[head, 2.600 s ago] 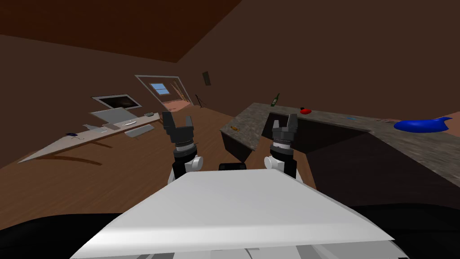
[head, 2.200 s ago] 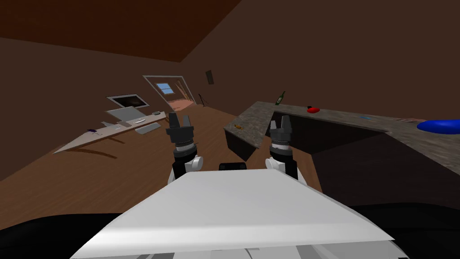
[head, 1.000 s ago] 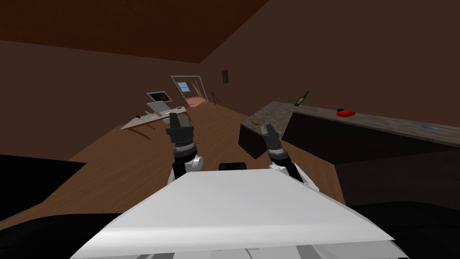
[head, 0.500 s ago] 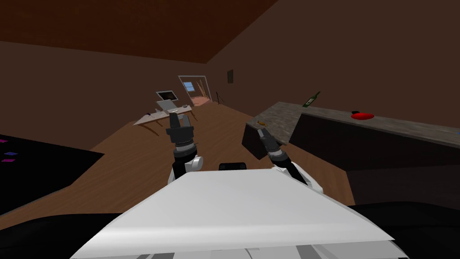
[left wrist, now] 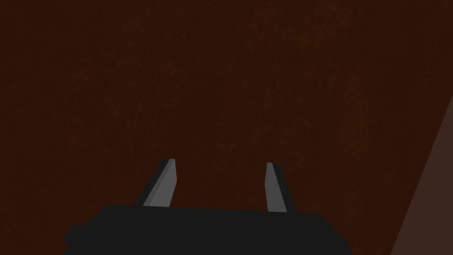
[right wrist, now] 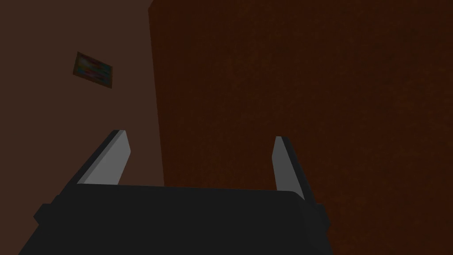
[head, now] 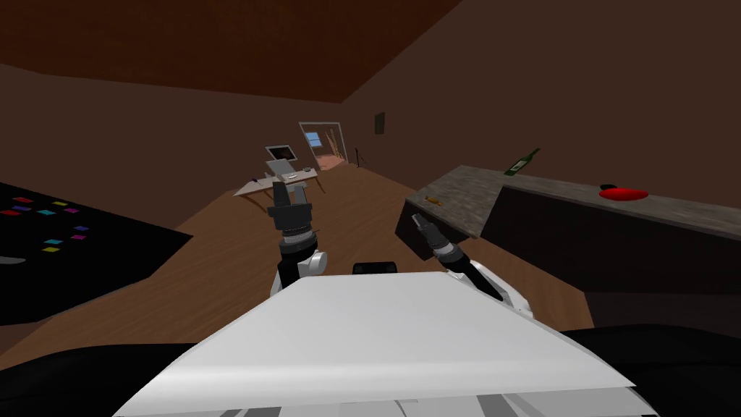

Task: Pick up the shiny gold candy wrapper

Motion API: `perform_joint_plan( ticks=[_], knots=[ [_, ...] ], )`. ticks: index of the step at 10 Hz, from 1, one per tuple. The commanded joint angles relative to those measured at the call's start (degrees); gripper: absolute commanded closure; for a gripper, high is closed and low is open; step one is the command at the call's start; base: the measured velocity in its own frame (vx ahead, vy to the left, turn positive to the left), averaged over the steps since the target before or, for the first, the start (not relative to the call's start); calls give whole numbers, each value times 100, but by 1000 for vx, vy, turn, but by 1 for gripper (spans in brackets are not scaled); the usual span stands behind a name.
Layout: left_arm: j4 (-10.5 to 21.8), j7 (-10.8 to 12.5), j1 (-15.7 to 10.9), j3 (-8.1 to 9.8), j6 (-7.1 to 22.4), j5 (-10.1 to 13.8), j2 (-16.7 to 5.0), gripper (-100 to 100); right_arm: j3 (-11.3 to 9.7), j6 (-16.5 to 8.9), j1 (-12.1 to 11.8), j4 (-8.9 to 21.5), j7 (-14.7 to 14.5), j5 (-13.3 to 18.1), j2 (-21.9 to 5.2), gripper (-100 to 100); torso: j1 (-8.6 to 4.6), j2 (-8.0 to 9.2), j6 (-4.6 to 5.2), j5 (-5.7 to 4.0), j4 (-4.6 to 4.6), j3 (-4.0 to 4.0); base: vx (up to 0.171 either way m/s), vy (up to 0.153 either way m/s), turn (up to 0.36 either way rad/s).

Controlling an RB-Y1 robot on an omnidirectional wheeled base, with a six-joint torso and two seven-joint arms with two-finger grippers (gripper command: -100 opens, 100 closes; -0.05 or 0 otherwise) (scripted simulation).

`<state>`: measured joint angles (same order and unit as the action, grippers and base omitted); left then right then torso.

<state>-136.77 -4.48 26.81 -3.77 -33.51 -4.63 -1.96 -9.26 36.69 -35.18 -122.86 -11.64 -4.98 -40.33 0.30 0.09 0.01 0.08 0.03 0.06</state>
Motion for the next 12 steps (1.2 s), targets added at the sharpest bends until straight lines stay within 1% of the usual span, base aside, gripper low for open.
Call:
perform_joint_plan(
  ticks=[1,2,3,4,5,6,7,8,9,10,11,12],
  knots=[
    [0,0,0,0,0,0,0,0,-59,-37,38,72,-12,18,-264,-100,0,0,0,0,0,0,10,84,59],
    [0,0,0,0,0,0,0,0,-136,-42,40,232,-16,43,-454,-100,-10,1,2,-1,0,0,13,90,143],
    [0,0,0,0,0,0,0,0,-136,-42,40,232,-16,43,-610,-100,-8,-1,-1,-2,0,-1,21,77,96],
    [0,0,0,1,0,0,0,0,-215,-55,42,402,-16,74,-771,-100,-14,-3,2,-2,-1,-2,52,93,140],
    [0,0,0,0,0,0,0,0,-215,-55,42,402,-16,74,-942,-100,-10,-12,0,-2,-2,-7,44,69,58],
    [0,0,1,1,0,0,0,0,-215,-55,42,402,-16,74,-1001,-100,-16,-11,3,-2,-3,-7,11,20,-14],
    [0,0,1,1,0,0,-1,0,-296,-76,44,580,-12,111,-1228,-100,-32,-1,4,-6,-1,-1,27,43,124],
    [0,0,0,1,0,0,-1,0,-296,-76,44,580,-12,111,-1383,-100,-28,-4,1,-6,-1,-2,34,45,81],
    [0,0,1,1,0,0,-1,0,-377,-106,48,766,-3,153,-1547,-100,-28,-6,3,-6,-1,-4,55,57,136],
    [0,0,1,1,0,0,-1,0,-377,-106,48,766,-3,153,-1736,-100,-24,-14,1,-5,-3,-8,53,40,53],
    [0,0,1,1,0,0,-1,0,-457,-145,55,960,9,200,-1904,-100,-28,-13,4,-5,-3,-8,67,45,110],
    [0,0,1,1,0,0,-1,0,-457,-145,55,960,9,200,-2072,-100,-27,-19,1,-6,-4,-11,69,30,48]
  ],
)
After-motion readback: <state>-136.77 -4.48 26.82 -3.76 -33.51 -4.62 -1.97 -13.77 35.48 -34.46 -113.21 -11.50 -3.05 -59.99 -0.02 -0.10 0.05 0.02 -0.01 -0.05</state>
